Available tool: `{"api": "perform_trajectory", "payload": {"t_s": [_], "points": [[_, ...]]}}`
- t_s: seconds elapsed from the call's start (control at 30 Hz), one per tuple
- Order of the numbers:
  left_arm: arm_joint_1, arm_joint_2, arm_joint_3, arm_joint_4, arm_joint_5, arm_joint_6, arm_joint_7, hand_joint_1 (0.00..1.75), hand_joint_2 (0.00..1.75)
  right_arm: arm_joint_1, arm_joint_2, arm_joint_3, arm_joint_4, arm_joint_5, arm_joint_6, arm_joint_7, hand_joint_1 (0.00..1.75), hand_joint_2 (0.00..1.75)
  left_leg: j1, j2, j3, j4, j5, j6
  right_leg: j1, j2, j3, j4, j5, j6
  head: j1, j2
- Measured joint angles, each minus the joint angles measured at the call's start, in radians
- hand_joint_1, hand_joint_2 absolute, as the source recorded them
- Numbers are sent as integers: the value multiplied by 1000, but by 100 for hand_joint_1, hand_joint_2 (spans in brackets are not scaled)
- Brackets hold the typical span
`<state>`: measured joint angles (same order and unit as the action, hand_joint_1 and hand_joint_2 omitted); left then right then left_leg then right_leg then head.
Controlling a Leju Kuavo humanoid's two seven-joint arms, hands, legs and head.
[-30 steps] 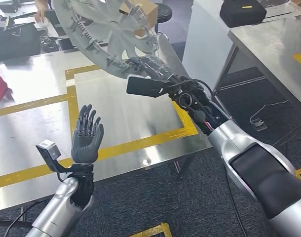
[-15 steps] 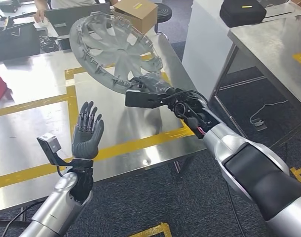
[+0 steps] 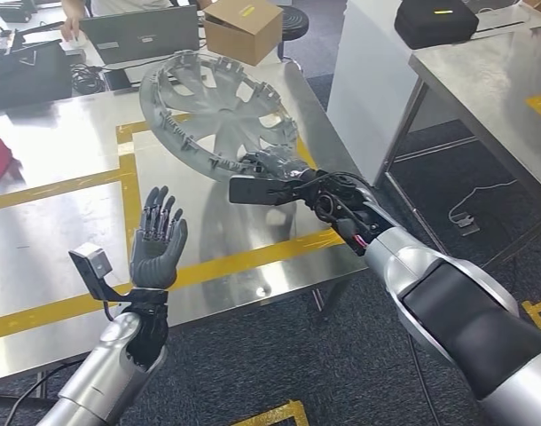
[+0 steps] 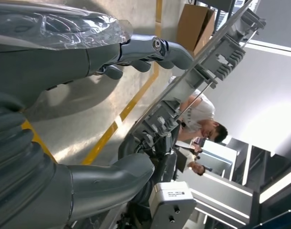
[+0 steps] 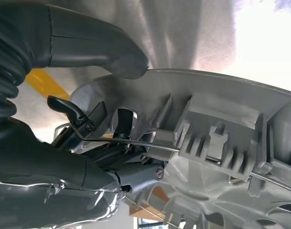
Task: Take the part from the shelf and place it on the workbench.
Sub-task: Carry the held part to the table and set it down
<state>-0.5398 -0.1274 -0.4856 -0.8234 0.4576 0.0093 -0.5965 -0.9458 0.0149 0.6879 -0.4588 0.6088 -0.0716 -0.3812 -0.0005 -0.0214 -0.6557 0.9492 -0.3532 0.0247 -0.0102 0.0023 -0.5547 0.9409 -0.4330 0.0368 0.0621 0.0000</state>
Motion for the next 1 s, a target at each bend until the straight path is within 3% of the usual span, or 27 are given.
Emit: {"api": "perform_trajectory", "payload": {"t_s": [0.03,0.8,0.93,1.0], "points": [[1,0,0,1,-1,0,-3,0,175,0,0,0,2,2,1,0,0,175,0,0,0,0,0,0,0,0,0,0,0,0,0,0],[8,0,0,1,-7,12,-15,0,175,15,0,-10,5,-43,29,-11,0,175,0,3,4,0,0,0,0,2,3,0,1,0,-2,0],[8,0,0,1,-5,17,-13,0,0,19,-1,-21,0,-64,36,-12,0,175,0,3,5,0,0,0,0,3,4,0,1,0,-2,0],[10,1,0,1,-3,27,-6,0,0,24,-2,-32,-9,-104,45,-14,0,175,0,3,5,0,0,0,0,3,4,0,1,0,-2,0]]}}
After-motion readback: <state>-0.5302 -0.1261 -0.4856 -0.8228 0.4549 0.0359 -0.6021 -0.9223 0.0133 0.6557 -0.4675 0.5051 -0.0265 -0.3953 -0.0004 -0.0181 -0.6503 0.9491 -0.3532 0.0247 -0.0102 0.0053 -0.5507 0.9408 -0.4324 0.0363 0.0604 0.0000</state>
